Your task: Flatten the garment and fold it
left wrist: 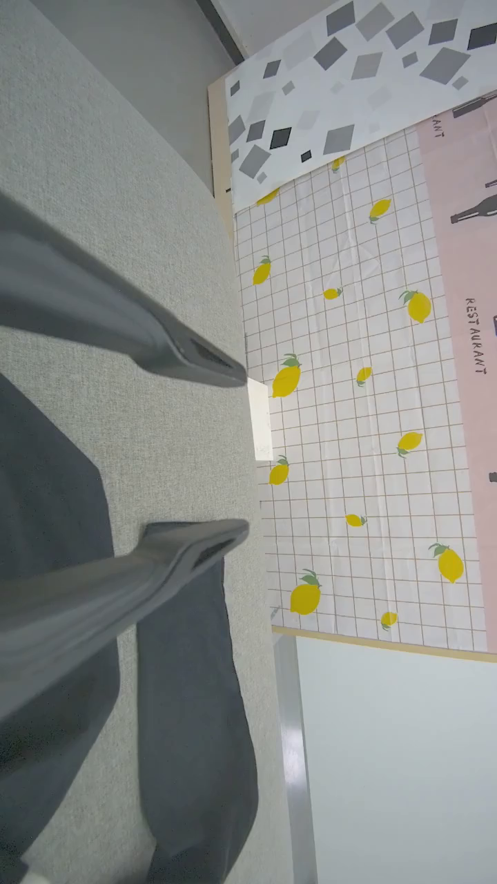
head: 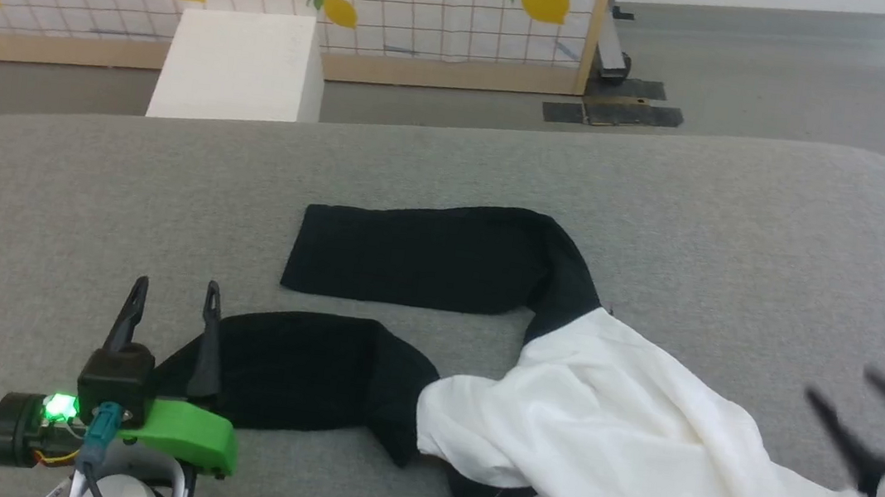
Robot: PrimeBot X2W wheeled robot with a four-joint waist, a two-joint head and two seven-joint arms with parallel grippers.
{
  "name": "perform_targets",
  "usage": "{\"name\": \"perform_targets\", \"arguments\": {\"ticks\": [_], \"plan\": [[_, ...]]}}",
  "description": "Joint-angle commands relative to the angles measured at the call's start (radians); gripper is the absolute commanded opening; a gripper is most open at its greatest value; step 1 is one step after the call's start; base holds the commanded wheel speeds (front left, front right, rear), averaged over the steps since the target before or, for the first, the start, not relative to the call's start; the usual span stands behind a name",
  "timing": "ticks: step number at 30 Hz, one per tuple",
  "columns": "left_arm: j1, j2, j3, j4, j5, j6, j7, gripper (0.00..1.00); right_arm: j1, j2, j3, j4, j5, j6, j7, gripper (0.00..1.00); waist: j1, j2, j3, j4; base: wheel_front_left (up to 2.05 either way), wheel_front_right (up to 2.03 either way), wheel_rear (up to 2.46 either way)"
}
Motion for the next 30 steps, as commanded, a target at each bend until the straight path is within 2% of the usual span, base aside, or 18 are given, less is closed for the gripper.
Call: {"name": "perform_targets", "arguments": {"ticks": [1, 4, 8, 12, 18, 21, 24, 30], "plan": [[0.000, -0.006, -0.004, -0.006, 0.007, -0.009, -0.004, 1.00, -0.057, -0.007, -0.001, -0.040, -0.033, -0.002, 0.025, 1.00, 0.0000, -0.0001, 0.009, 0.019, 0.00, 0.00, 0.00], [-0.016, -0.004, -0.017, -0.019, 0.017, -0.014, -0.004, 1.00, -0.178, -0.004, 0.031, -0.110, -0.077, -0.002, 0.085, 1.00, 0.0000, -0.0001, 0.029, 0.042, 0.00, 0.00, 0.00], [-0.040, -0.007, -0.029, -0.036, 0.016, -0.018, -0.004, 1.00, -0.374, 0.033, 0.144, -0.135, -0.039, -0.002, 0.204, 1.00, 0.0000, -0.0001, 0.066, 0.081, 0.00, 0.00, 0.00], [-0.076, -0.014, -0.040, -0.047, 0.011, -0.021, -0.004, 1.00, -0.571, 0.070, 0.286, -0.025, 0.008, -0.002, 0.354, 1.00, 0.0000, -0.0001, 0.116, 0.126, 0.00, 0.00, 0.00], [-0.134, -0.030, -0.061, -0.064, -0.001, -0.026, -0.004, 1.00, -0.817, 0.127, 0.500, 0.232, 0.046, -0.002, 0.533, 1.00, 0.0000, -0.0001, 0.211, 0.196, 0.00, 0.00, 0.00], [-0.160, -0.037, -0.069, -0.066, -0.006, -0.029, -0.004, 1.00, -0.884, 0.165, 0.560, 0.357, 0.055, -0.002, 0.545, 1.00, 0.0000, -0.0001, 0.249, 0.223, 0.00, 0.00, 0.00], [-0.183, -0.043, -0.076, -0.063, -0.009, -0.031, -0.004, 1.00, -0.913, 0.218, 0.590, 0.487, 0.073, -0.002, 0.511, 1.00, 0.0000, -0.0001, 0.280, 0.243, 0.00, 0.00, 0.00], [-0.202, -0.049, -0.076, -0.055, -0.010, -0.030, -0.004, 1.00, -0.871, 0.277, 0.732, 0.644, 0.102, -0.002, 0.466, 1.00, 0.0000, -0.0001, 0.296, 0.249, 0.00, 0.00, 0.00]]}}
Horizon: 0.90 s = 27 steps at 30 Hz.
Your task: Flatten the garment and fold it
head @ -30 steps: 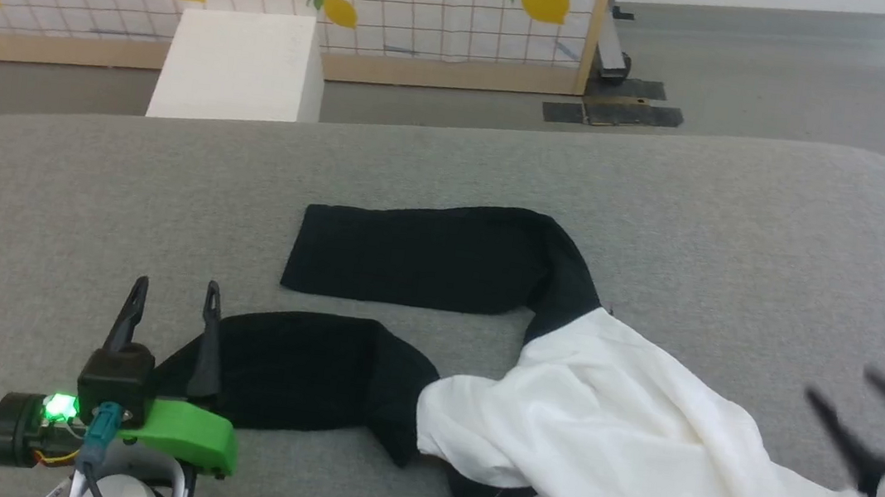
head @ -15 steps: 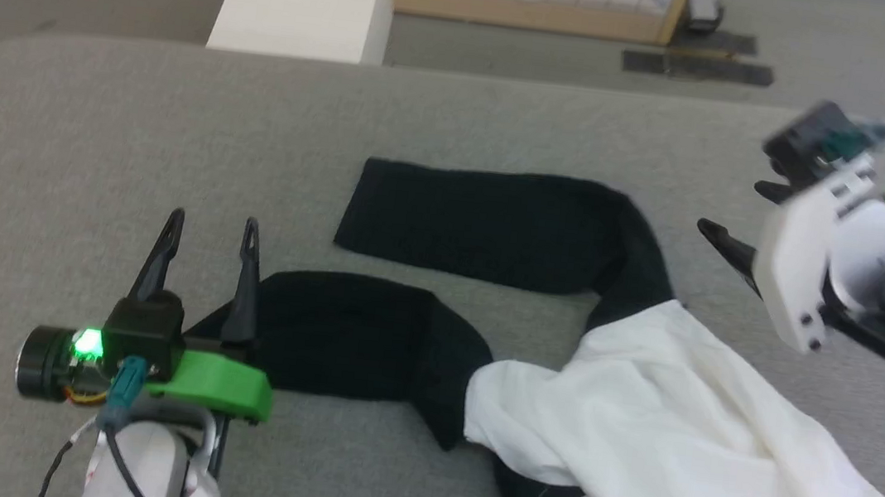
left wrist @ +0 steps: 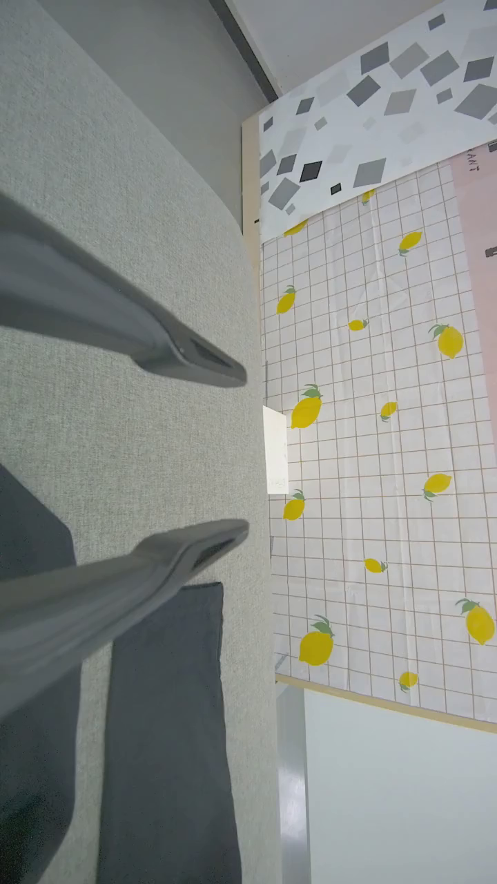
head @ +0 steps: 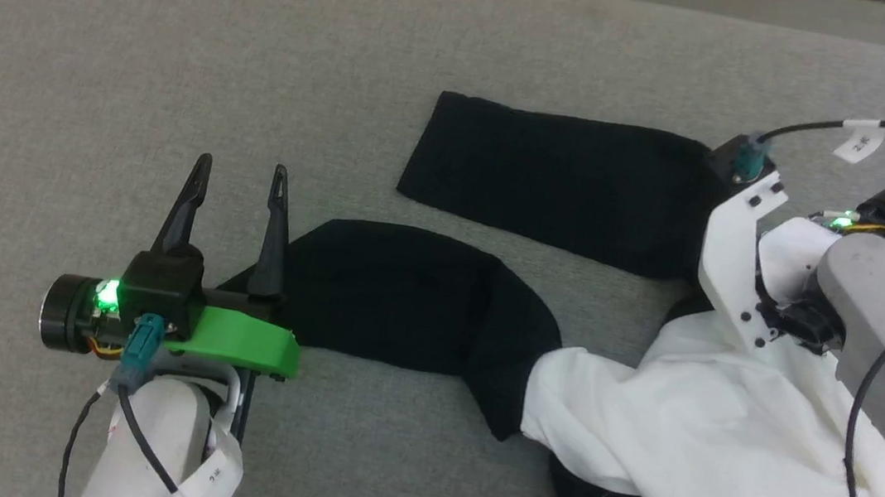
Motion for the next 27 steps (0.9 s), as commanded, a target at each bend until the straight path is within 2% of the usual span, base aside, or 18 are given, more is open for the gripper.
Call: {"name": "perform_targets", "arguments": {"ticks": [1, 2, 3, 4, 7, 12, 15, 21, 27], "plan": [[-0.013, -0.003, 0.003, 0.005, -0.002, -0.001, -0.004, 1.00, 0.032, 0.011, 0.038, 0.023, 0.022, 0.000, -0.010, 1.00, -0.0001, 0.0000, 0.019, 0.017, 0.00, 0.00, 0.00], [-0.010, -0.003, 0.006, 0.009, -0.001, 0.000, -0.004, 1.00, 0.038, 0.016, 0.057, 0.034, 0.041, 0.000, -0.022, 1.00, -0.0001, 0.0000, 0.011, 0.009, 0.00, 0.00, 0.00], [-0.008, -0.002, 0.009, 0.013, 0.000, 0.000, -0.004, 1.00, 0.039, 0.019, 0.074, 0.037, 0.055, 0.000, -0.034, 0.38, -0.0001, 0.0000, 0.003, 0.001, 0.00, 0.00, 0.00], [-0.005, 0.000, 0.012, 0.019, 0.002, -0.002, -0.004, 1.00, 0.034, 0.019, 0.088, 0.035, 0.070, 0.000, -0.063, 0.00, -0.0001, 0.0000, -0.009, -0.008, 0.00, 0.00, 0.00], [0.010, 0.005, 0.017, 0.030, 0.006, -0.004, -0.004, 1.00, 0.008, 0.016, 0.106, 0.022, 0.109, 0.000, -0.164, 0.00, -0.0001, 0.0000, -0.051, -0.036, 0.00, 0.00, 0.00], [0.047, 0.012, 0.023, 0.039, 0.012, -0.004, -0.004, 1.00, -0.054, -0.001, 0.068, -0.033, 0.184, 0.000, -0.406, 0.00, -0.0001, 0.0000, -0.131, -0.084, 0.00, 0.00, 0.00], [0.071, 0.014, 0.025, 0.040, 0.014, -0.002, -0.004, 1.00, -0.065, -0.018, 0.045, -0.091, 0.239, 0.000, -0.514, 0.00, -0.0001, 0.0000, -0.171, -0.109, 0.00, 0.00, 0.00], [0.114, 0.016, 0.028, 0.033, 0.016, 0.002, -0.004, 1.00, -0.037, -0.130, -0.019, -0.180, 0.288, 0.000, -0.684, 0.00, -0.0001, 0.0000, -0.223, -0.144, 0.00, 0.00, 0.00], [0.135, 0.017, 0.030, 0.020, 0.016, 0.003, -0.004, 1.00, 0.065, -0.233, -0.142, -0.070, 0.286, 0.000, -0.792, 0.00, -0.0001, 0.0000, -0.230, -0.154, 0.00, 0.00, 0.00]]}}
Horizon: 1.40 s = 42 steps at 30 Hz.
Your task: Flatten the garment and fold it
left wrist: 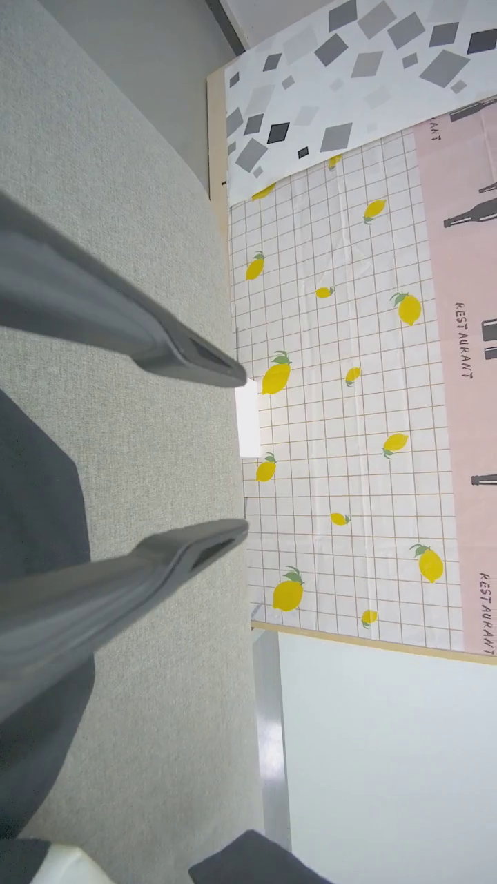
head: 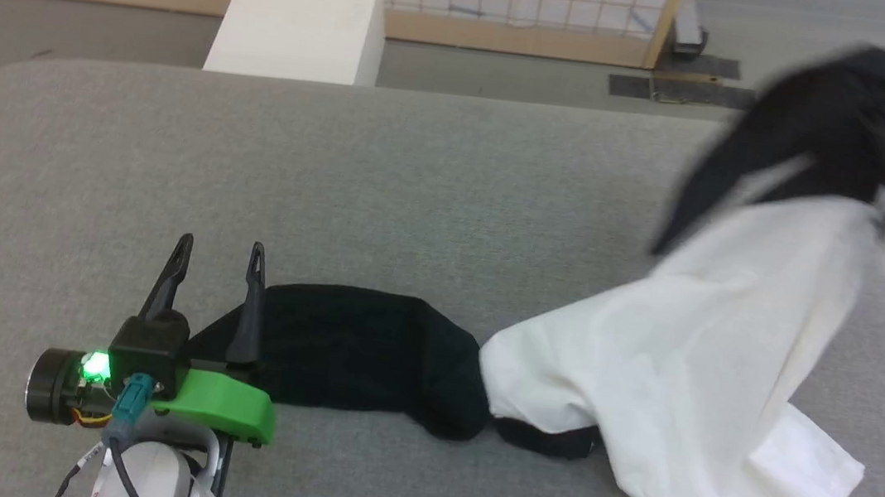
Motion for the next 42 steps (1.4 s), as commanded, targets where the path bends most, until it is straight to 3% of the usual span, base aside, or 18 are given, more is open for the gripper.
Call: {"name": "perform_targets", "arguments": {"ticks": [1, 7, 14, 15, 16, 17, 18, 25, 31, 37, 39, 42], "plan": [[0.013, 0.006, -0.001, -0.005, 0.008, 0.006, -0.004, 1.00, 0.047, -0.011, -0.020, 0.045, -0.005, -0.001, -0.018, 0.00, 0.0000, 0.0000, -0.014, -0.018, 0.00, 0.00, 0.00], [0.012, 0.006, 0.000, -0.005, 0.007, 0.003, -0.004, 1.00, 0.212, -0.003, -0.092, 0.281, -0.008, -0.001, -0.036, 0.00, 0.0000, 0.0000, 0.001, -0.010, 0.00, 0.00, 0.00], [0.008, 0.009, 0.003, 0.009, 0.007, 0.002, -0.004, 1.00, 0.384, 0.098, -0.081, 0.434, 0.028, -0.001, 0.036, 0.00, 0.0000, 0.0000, 0.000, -0.010, 0.00, 0.00, 0.00], [0.008, 0.009, 0.003, 0.012, 0.008, 0.002, -0.004, 1.00, 0.394, 0.107, -0.080, 0.437, 0.032, -0.001, 0.038, 0.06, 0.0000, 0.0000, -0.003, -0.012, 0.00, 0.00, 0.00], [0.009, 0.010, 0.004, 0.017, 0.008, 0.002, -0.004, 1.00, 0.402, 0.114, -0.081, 0.439, 0.038, -0.001, 0.033, 0.27, 0.0000, 0.0000, -0.008, -0.014, 0.00, 0.00, 0.00], [0.010, 0.011, 0.005, 0.021, 0.008, 0.002, -0.004, 1.00, 0.406, 0.118, -0.082, 0.439, 0.041, -0.001, 0.027, 0.39, 0.0000, 0.0000, -0.013, -0.017, 0.00, 0.00, 0.00], [0.011, 0.014, 0.007, 0.026, 0.007, 0.001, -0.004, 1.00, 0.408, 0.119, -0.081, 0.438, 0.038, -0.001, 0.011, 1.00, 0.0000, 0.0000, -0.019, -0.020, 0.00, 0.00, 0.00], [-0.022, 0.056, 0.021, 0.045, 0.005, -0.025, -0.004, 1.00, 0.336, 0.085, -0.135, 0.433, -0.054, -0.001, -0.158, 1.00, 0.0000, 0.0000, -0.053, -0.038, 0.00, 0.00, 0.00], [-0.118, 0.113, -0.018, 0.132, 0.014, -0.102, 0.004, 1.00, 0.336, 0.095, -0.349, 0.241, -0.231, -0.001, -0.166, 1.00, 0.0000, 0.0000, -0.065, -0.056, 0.00, 0.00, 0.00], [-0.258, 0.153, -0.124, 0.208, -0.041, -0.171, 0.149, 1.00, 0.499, 0.199, -0.633, -0.032, -0.480, -0.001, -0.167, 1.00, 0.0000, 0.0000, -0.064, -0.061, 0.00, 0.00, 0.00], [-0.306, 0.177, -0.194, 0.218, -0.075, -0.176, 0.217, 1.00, 0.561, 0.255, -0.715, -0.135, -0.559, -0.001, -0.167, 1.00, 0.0000, 0.0000, -0.058, -0.061, 0.00, 0.00, 0.00], [-0.383, 0.231, -0.378, 0.212, -0.202, -0.177, 0.344, 1.00, 0.650, 0.347, -0.807, -0.291, -0.666, -0.001, -0.167, 1.00, 0.0000, 0.0000, -0.048, -0.063, 0.00, 0.00, 0.00]]}}
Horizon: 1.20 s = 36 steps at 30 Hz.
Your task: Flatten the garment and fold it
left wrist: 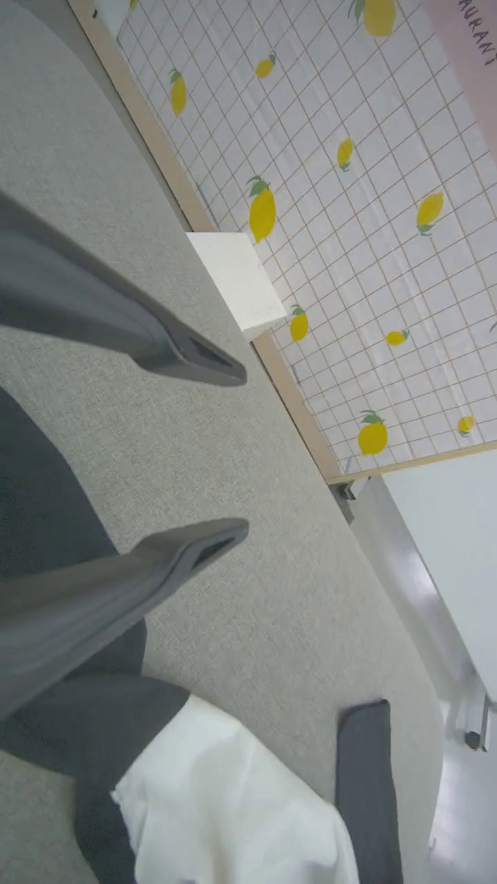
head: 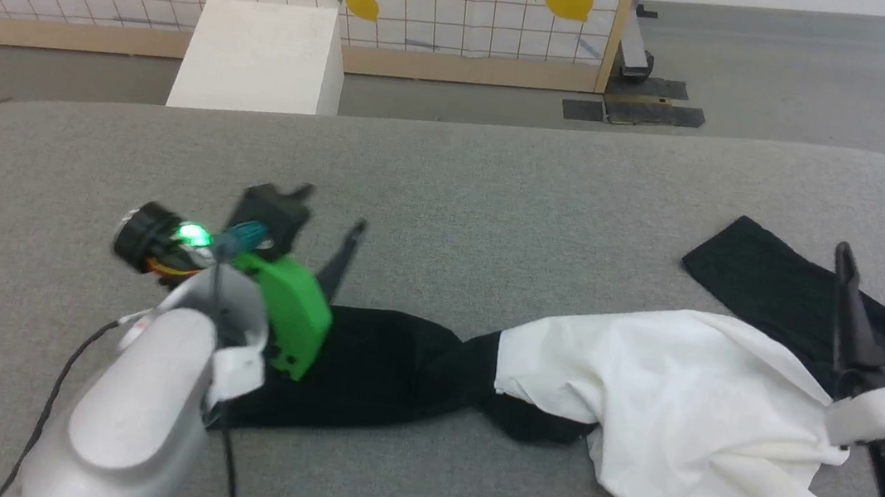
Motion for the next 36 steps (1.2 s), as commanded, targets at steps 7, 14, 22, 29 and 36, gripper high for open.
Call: {"name": "perform_targets", "arguments": {"ticks": [7, 14, 22, 29, 36], "plan": [[-0.190, 0.166, -0.428, -0.088, -0.391, -0.005, 0.334, 1.00, 0.150, 0.172, -0.059, -0.215, -0.133, -0.001, 0.010, 1.00, 0.0000, 0.0000, 0.042, -0.032, 0.00, 0.00, 0.00], [-0.314, 0.257, -0.734, -0.165, -0.637, -0.005, 0.511, 1.00, 0.151, 0.208, -0.042, -0.256, -0.163, -0.001, 0.036, 1.00, 0.0000, 0.0000, 0.106, -0.097, 0.00, 0.00, 0.00], [-0.360, 0.253, -0.851, -0.079, -0.673, -0.005, 0.557, 1.00, 0.107, 0.229, -0.006, -0.227, -0.171, -0.001, 0.031, 1.00, 0.0000, 0.0000, 0.178, -0.176, 0.00, 0.00, 0.00], [-0.275, 0.274, -0.854, -0.067, -0.572, -0.005, 0.645, 0.00, 0.102, 0.235, -0.003, -0.180, -0.174, -0.001, 0.012, 1.00, 0.0000, 0.0000, 0.184, -0.194, 0.00, 0.00, 0.00], [-0.360, 0.340, -0.845, -0.071, -0.569, -0.005, 0.405, 0.00, 0.121, 0.231, -0.026, -0.150, -0.174, -0.001, 0.003, 1.00, 0.0000, 0.0000, 0.140, -0.140, 0.00, 0.00, 0.00]]}}
